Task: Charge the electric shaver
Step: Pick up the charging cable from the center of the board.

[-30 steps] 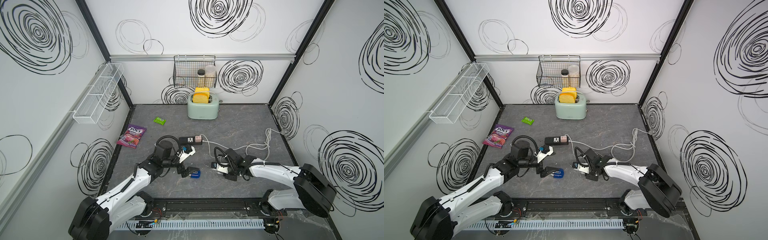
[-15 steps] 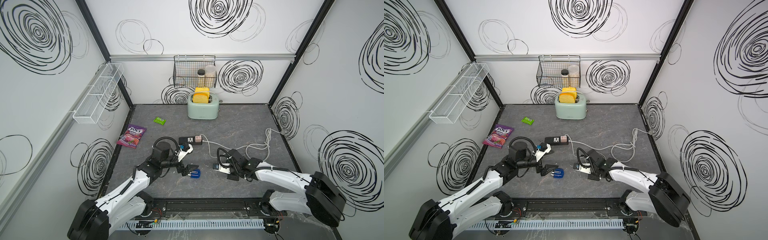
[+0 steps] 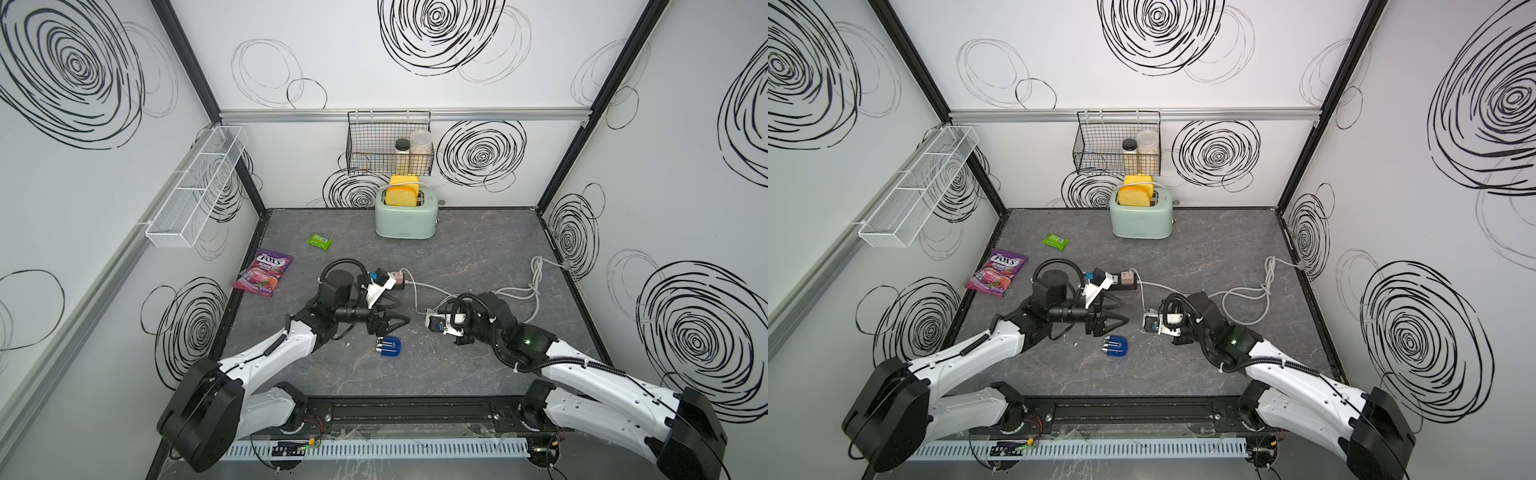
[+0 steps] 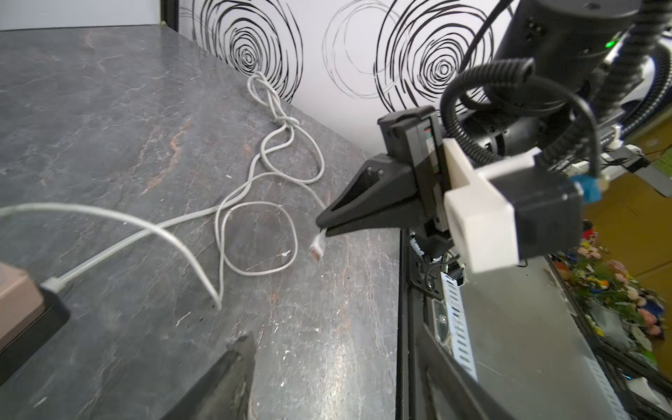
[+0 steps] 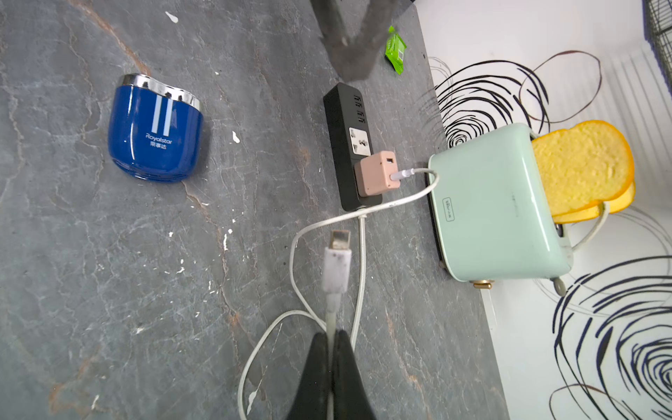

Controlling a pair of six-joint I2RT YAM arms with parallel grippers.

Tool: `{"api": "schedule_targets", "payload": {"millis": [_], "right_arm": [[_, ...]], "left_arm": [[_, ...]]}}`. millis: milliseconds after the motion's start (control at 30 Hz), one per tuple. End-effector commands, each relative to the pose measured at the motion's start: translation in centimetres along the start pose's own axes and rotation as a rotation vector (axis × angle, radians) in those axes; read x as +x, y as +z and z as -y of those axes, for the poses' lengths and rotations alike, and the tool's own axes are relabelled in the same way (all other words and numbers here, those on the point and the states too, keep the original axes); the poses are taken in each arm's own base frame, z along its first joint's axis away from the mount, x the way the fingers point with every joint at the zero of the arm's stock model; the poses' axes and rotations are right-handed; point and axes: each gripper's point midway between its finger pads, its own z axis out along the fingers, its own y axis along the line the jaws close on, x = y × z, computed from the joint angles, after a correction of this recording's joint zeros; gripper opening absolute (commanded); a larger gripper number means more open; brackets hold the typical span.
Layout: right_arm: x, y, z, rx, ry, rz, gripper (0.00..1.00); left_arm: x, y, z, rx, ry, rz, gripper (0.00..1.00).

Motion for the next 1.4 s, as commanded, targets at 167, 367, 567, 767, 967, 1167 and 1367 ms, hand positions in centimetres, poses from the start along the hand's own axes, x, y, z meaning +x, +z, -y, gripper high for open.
{"api": "schedule_targets", "payload": {"millis": [167, 367, 567, 767, 967, 1167, 1367], "right_arm": [[-4.4, 0.1, 2.1, 0.053, -0.075, 0.132, 0.0], [-5.1, 0.0, 2.2, 0.051, -0.058, 0.158, 0.0], [-5.2, 0.1, 1.9, 0.029, -0.034, 0.162, 0.0], [-5.7, -0.2, 2.0, 0.029, -0.009, 0.19, 0.0], [-5.5, -0.6, 2.2, 0.031, 0.0, 0.195, 0.0], [-5.1, -0.7, 1.9, 0.021, -0.002, 0.179, 0.0], [-5.5, -0.8, 1.9, 0.016, -0.005, 0.198, 0.0]], "left_arm": [[-3.1, 2.1, 2.4, 0.139, -0.054, 0.012, 0.64], [-2.6, 3.2, 2.3, 0.14, -0.068, -0.01, 0.53], [-2.8, 3.8, 2.1, 0.145, -0.065, -0.024, 0.51], [-2.6, 4.1, 1.8, 0.142, -0.06, -0.043, 0.47], [-2.8, 3.5, 1.4, 0.12, -0.072, -0.036, 0.73], [-4.7, 1.5, 1.0, 0.075, -0.037, 0.039, 0.82], [-3.9, 0.9, 0.2, 0.064, -0.05, 0.013, 0.83]]}}
